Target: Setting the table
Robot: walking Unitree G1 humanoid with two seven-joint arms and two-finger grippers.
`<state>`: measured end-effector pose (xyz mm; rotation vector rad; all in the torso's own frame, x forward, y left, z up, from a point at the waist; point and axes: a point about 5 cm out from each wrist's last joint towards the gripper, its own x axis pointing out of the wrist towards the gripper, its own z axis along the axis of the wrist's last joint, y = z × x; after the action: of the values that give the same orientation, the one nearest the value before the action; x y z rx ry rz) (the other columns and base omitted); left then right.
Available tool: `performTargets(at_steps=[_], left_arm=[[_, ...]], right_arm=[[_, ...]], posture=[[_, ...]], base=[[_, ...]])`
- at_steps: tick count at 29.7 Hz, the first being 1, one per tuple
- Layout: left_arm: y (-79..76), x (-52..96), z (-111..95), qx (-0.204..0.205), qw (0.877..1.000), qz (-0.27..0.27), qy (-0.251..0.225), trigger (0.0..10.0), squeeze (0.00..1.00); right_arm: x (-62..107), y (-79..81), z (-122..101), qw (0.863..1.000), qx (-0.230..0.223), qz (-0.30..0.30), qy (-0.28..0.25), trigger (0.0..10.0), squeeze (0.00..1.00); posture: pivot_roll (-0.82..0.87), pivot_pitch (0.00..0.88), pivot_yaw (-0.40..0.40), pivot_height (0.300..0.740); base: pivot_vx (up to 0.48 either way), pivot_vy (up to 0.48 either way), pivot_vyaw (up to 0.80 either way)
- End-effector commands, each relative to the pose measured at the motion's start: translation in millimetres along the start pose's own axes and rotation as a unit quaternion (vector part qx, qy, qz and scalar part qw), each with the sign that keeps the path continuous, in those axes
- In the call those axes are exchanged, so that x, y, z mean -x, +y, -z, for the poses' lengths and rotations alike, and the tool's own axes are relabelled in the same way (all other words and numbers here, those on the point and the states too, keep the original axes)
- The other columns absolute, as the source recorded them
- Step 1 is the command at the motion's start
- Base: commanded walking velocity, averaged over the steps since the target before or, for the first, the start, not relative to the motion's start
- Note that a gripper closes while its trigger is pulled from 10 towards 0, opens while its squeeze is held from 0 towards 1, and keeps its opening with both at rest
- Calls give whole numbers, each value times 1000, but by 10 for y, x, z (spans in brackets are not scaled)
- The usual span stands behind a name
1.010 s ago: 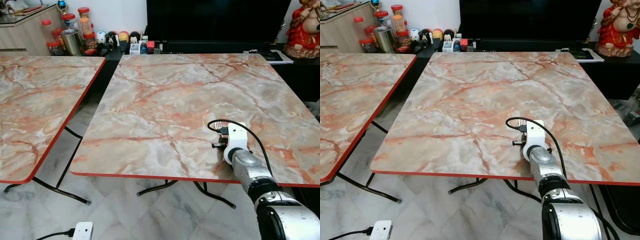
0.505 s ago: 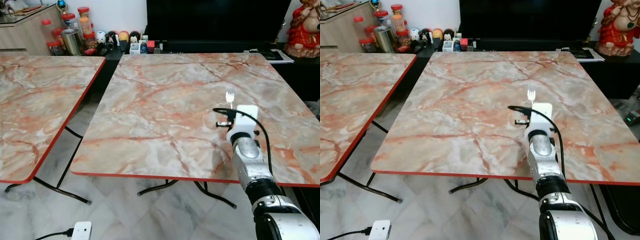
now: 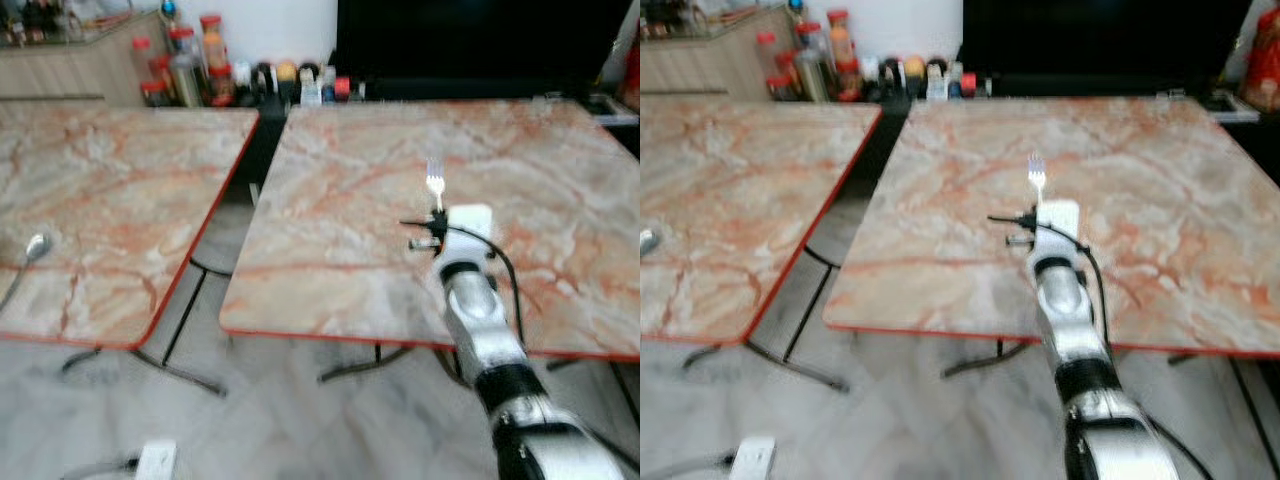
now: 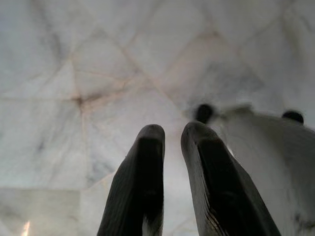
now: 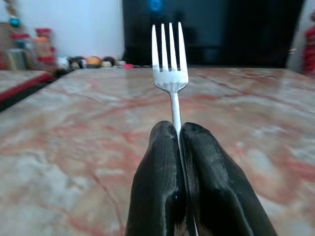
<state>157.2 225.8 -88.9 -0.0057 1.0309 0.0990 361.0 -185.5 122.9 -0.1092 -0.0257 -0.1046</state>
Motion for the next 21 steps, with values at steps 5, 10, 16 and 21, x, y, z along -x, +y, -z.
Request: performTargets(at_steps=[5,10,16,21], left_arm=[[79,9,-13,3,1000,-13,-1,10000,0],[79,9,-12,3,1000,-13,-1,10000,0],[88,10,-15,3,1000,-15,-1,10000,0],[82,8,-17,4,1000,-15,-1,10000,0]], right_arm=[[-47,145,-182,999,-7,-19,-32,10000,0],[-42,163,-185,999,-8,-23,-33,10000,0],[-30,189,-191,999,-10,-26,-36,10000,0],[-23,205,-178,999,-8,-30,-33,10000,0]], posture=[[-4,0,24,740],[-4,0,24,740],[-6,0,26,740],[-1,0,21,740]], base=[[0,480,0],[0,480,0],[0,480,0],[0,480,0]])
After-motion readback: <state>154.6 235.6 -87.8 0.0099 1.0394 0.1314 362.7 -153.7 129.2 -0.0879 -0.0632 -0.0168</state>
